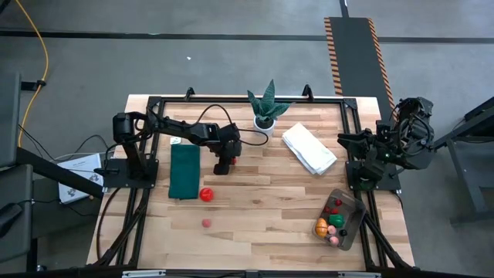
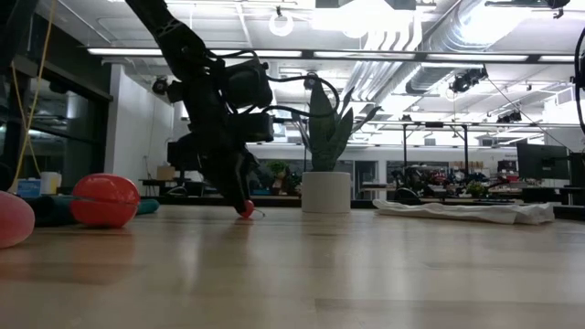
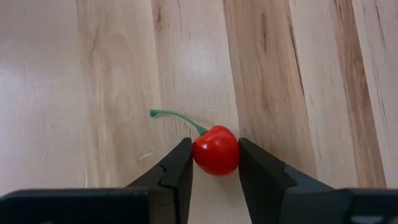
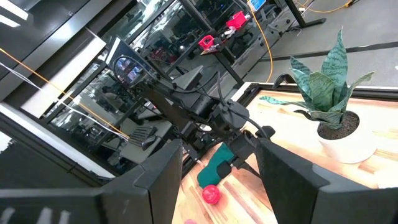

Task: Pick and placing Produce into tupperware
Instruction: Put the red cherry into the black bin

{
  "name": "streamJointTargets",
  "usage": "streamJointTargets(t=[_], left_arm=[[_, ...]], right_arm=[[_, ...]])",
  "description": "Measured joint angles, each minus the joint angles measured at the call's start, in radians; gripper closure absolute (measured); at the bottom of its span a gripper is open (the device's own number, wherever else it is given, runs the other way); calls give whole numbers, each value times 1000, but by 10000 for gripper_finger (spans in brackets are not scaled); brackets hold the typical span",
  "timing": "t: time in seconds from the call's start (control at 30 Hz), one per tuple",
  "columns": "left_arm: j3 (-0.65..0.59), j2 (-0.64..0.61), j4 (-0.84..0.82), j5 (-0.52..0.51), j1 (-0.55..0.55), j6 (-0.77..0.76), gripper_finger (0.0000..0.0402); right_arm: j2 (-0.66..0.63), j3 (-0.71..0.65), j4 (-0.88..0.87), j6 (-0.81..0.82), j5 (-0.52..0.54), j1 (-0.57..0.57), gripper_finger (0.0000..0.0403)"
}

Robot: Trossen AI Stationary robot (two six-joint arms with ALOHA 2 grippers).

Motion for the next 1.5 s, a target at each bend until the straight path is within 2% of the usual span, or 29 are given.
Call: streamJointTargets(t=[0.2, 0.4, 0.7, 1.07, 1.5], left_arm=[[36, 0, -80, -1, 0, 4, 292], [156, 0, -185, -12, 0, 60, 295], [315, 0, -272, -13, 0, 63, 295], [404, 0, -396, -12, 0, 65, 294], [533, 0, -449, -8, 0, 62, 293]], right_arm=[[0, 0, 0, 0, 0, 0, 206], [0, 0, -5, 0, 0, 0, 206], [0, 0, -8, 0, 0, 0, 206], [0, 0, -12, -15, -1, 0, 206], [0, 0, -12, -19, -1, 0, 206]])
